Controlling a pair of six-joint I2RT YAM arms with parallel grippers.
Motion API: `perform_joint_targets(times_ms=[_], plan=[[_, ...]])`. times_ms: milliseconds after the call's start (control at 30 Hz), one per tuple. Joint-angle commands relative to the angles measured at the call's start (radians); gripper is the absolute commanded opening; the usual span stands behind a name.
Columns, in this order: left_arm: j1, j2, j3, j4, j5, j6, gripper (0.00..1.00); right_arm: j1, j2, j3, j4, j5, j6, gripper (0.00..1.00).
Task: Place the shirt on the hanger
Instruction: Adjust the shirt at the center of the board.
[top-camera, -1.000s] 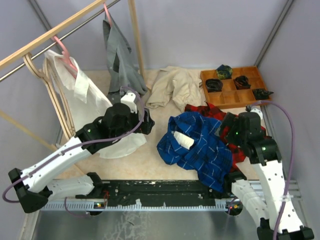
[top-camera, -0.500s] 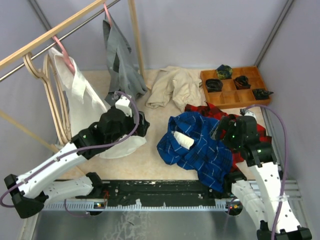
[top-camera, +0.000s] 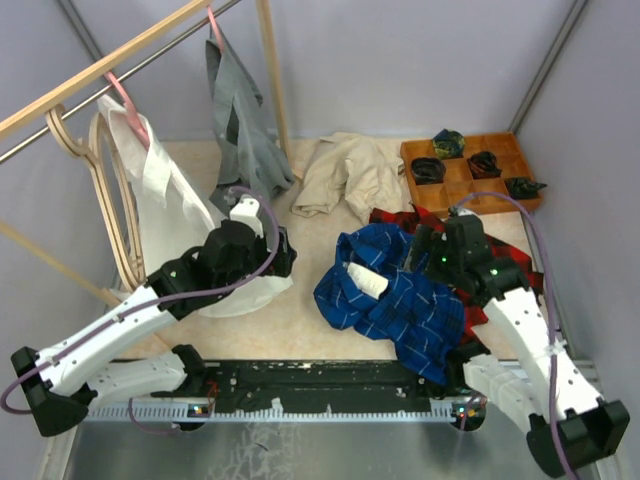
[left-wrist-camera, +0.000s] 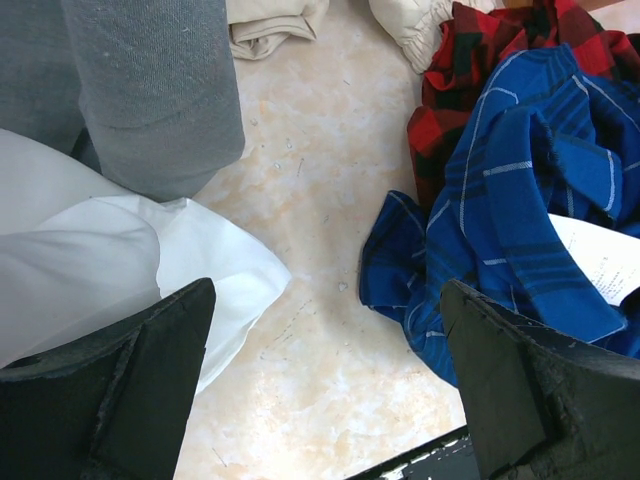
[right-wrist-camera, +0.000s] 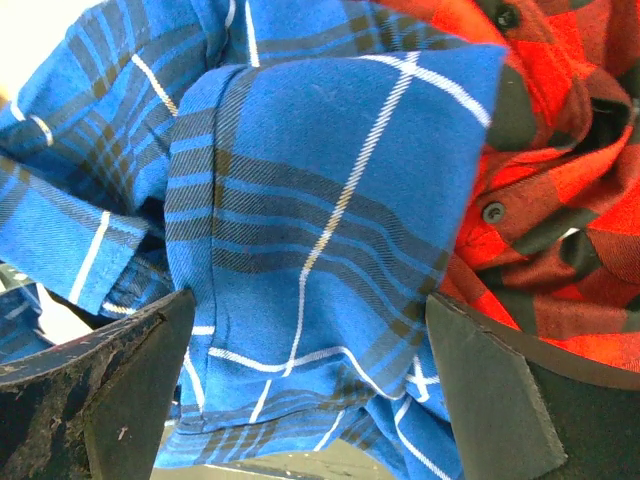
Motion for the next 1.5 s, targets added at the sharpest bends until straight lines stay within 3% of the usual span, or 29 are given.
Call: perform_joint_targets(times_ms=[0, 67, 267, 433, 567, 667, 733, 833, 900, 1067, 1233, 1467], plan=[[-0.002, -0.007, 0.038, -0.010, -0.017, -0.015, 0.99, 0.102, 0.088, 0.074, 0.054, 0.134, -0.003, 0.99], [-0.002, -0.002, 0.039, -0.009, -0.002, -0.031, 1.00, 0.115, 0.113, 0.075, 0.058, 0.160, -0.017, 0.90], [-0.003, 0.040, 0.042, 0.026, 0.071, -0.060, 1.00, 0.115, 0.104, 0.051, 0.095, 0.140, -0.034, 0.30], [-0.032, 0.109, 0.103, 0.045, 0.124, -0.107, 0.97, 0.115, -0.025, 0.041, 0.199, -0.029, -0.064, 0.17], [-0.112, 0.116, 0.075, 0.170, 0.093, -0.149, 0.97, 0.115, -0.073, 0.036, 0.231, -0.217, -0.046, 0.07], [-0.122, 0.150, 0.036, 0.216, 0.107, -0.207, 0.98, 0.116, -0.107, 0.016, 0.205, -0.263, -0.023, 0.12], [-0.127, 0.184, 0.017, 0.223, 0.116, -0.248, 0.98, 0.116, -0.122, 0.037, 0.114, -0.160, -0.021, 0.36], [-0.144, 0.233, -0.006, 0.259, 0.128, -0.294, 0.98, 0.115, -0.152, 0.083, -0.024, 0.039, -0.013, 0.57], [-0.155, 0.267, -0.009, 0.276, 0.120, -0.317, 0.98, 0.115, -0.177, 0.111, -0.068, 0.113, -0.012, 0.65], [-0.161, 0.379, 0.034, 0.281, 0.104, -0.338, 0.89, 0.115, -0.196, 0.136, -0.071, 0.105, -0.012, 0.73], [-0.163, 0.477, 0.094, 0.270, 0.108, -0.316, 0.75, 0.115, -0.195, 0.113, -0.065, 0.080, -0.012, 0.76], [-0.163, 0.476, 0.100, 0.288, 0.075, -0.336, 0.77, 0.115, -0.199, 0.092, -0.069, 0.077, -0.022, 0.77]])
